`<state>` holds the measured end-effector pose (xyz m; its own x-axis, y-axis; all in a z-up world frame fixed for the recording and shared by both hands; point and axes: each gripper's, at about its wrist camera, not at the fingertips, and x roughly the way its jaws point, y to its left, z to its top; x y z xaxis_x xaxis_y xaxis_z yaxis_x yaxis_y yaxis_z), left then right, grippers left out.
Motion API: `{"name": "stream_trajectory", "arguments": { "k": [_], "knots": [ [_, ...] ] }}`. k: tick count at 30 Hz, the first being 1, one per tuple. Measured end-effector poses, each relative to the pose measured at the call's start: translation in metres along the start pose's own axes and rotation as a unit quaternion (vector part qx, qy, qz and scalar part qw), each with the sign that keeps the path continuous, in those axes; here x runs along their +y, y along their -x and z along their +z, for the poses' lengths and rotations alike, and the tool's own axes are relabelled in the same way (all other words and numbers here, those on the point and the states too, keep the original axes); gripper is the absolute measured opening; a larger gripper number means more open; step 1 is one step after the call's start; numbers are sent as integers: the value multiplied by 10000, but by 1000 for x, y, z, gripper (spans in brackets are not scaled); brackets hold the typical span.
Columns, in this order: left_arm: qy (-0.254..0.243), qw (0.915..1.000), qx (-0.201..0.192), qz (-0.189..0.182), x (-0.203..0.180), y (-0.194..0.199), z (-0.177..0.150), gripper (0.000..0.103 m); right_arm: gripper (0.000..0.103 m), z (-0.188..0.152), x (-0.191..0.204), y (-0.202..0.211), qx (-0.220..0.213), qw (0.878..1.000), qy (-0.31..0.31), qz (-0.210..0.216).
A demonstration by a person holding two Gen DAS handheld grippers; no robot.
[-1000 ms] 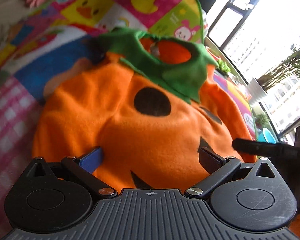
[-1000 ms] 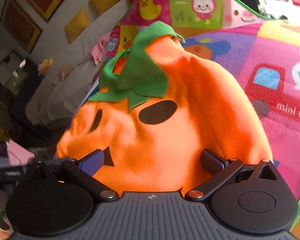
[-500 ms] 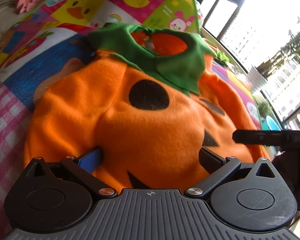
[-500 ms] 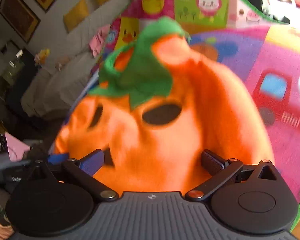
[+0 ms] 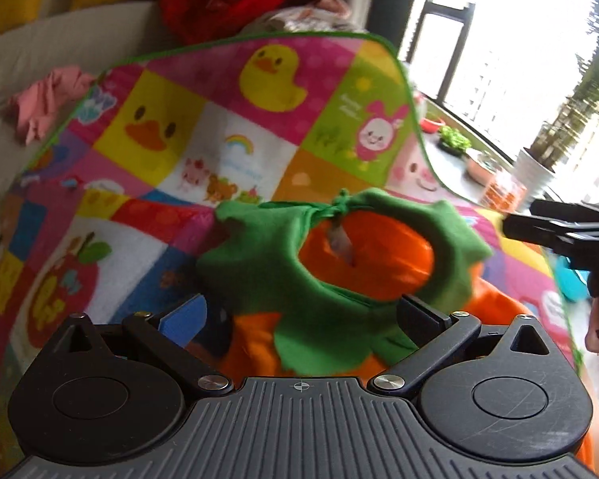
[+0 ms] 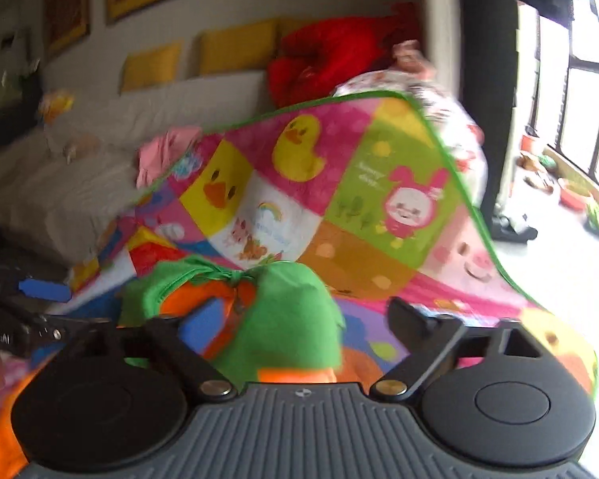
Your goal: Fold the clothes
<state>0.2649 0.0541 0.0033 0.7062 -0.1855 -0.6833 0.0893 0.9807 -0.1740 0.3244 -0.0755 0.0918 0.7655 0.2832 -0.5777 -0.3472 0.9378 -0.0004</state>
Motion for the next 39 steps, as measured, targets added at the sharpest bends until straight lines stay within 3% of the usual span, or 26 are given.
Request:
{"name": "stream_trajectory", "arguments": {
  "k": [3,4,5,9,12,16,21,26,31,36,39],
  "knots": [
    [33,9997,209,137,1,-22,-7,103,64,7,25,-51,331,9966,754,-104],
    [41,9995,272,163,3,-26,-8,103,50,4,29,-66,464,9939,969,-230],
    [48,9993,335,188,5,-31,-9,103,44,0,32,-82,578,9914,1117,-353],
    [35,9988,411,251,13,-37,-7,103,41,-14,14,-117,676,9827,1352,-1072],
    [24,9985,462,296,20,-42,-4,103,40,-13,-13,-126,676,9827,1072,-1349],
    [82,9990,347,265,25,-43,2,103,28,-6,-32,-98,409,9925,559,-1011],
    [193,9996,-186,31,21,-24,19,103,21,0,-39,-47,-51,9989,115,-451],
    [245,9964,-724,-365,5,2,36,103,19,-35,-7,9,-3,9985,542,63],
    [-12,9975,-591,-382,-24,-7,32,103,18,-76,13,30,407,9941,980,210],
    [-655,9973,-31,332,-38,-38,-3,103,18,-95,8,42,587,9938,883,339],
    [-1072,9910,229,774,-30,-51,-26,103,30,-89,4,60,281,9954,775,479]
  ]
}}
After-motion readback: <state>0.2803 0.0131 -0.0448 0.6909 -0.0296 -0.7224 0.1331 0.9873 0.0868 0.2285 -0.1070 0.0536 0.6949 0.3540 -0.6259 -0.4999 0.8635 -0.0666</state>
